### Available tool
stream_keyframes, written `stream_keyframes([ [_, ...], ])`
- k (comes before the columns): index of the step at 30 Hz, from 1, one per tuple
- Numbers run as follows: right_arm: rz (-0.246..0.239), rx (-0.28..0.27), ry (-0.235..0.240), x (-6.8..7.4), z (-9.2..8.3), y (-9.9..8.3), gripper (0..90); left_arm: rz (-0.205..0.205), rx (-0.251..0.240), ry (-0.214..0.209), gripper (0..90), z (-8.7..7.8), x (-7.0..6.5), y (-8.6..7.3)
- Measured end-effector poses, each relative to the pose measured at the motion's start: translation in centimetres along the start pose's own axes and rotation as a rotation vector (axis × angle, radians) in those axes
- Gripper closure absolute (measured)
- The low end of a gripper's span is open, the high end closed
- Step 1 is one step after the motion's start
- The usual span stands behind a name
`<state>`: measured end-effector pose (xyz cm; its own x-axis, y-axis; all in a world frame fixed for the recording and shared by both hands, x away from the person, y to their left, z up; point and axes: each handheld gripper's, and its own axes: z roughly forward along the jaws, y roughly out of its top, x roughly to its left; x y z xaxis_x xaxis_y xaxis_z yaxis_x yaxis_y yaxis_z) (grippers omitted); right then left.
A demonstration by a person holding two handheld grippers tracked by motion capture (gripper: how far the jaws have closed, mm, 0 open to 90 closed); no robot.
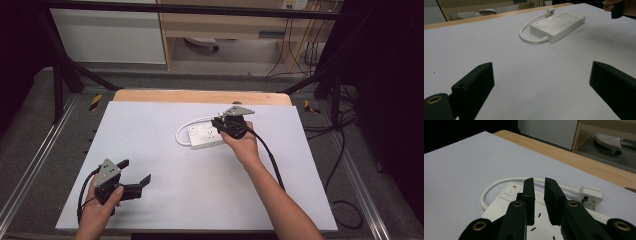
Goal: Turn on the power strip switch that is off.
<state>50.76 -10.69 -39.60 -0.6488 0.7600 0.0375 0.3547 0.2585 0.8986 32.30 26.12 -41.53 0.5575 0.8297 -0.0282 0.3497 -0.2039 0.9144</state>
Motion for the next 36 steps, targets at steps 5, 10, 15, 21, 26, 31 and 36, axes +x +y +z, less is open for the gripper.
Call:
stream_keyframes([
  [5,-0.002,-0.001,0.001,-0.1,-0.5,0.3,76.3,0.001,0.0,0.0,5.9,0.0,0.0,0.0],
  [10,0.0,-0.006,-0.002,-0.1,-1.0,0.6,71.5,0.0,0.0,-0.001,5.9,0.0,0.0,0.0],
  [15,0.007,-0.006,0.001,-0.2,-1.7,0.9,64.7,0.0,0.002,-0.002,5.8,0.0,-0.1,0.0],
  [21,0.026,-0.014,0.016,-0.2,-2.6,1.2,56.0,0.0,0.003,-0.004,5.8,0.0,-0.1,0.0],
  [26,0.046,-0.021,0.02,-0.3,-3.5,1.5,47.7,-0.002,0.003,-0.004,5.8,0.0,-0.1,0.0],
  [31,0.075,-0.023,0.023,-0.6,-4.4,1.5,35.1,-0.001,0.002,-0.003,5.8,0.1,-0.1,0.0],
  [36,0.095,-0.03,0.028,-1.0,-5.4,1.3,31.3,-0.001,0.003,-0.002,5.8,0.1,-0.1,-0.1],
])
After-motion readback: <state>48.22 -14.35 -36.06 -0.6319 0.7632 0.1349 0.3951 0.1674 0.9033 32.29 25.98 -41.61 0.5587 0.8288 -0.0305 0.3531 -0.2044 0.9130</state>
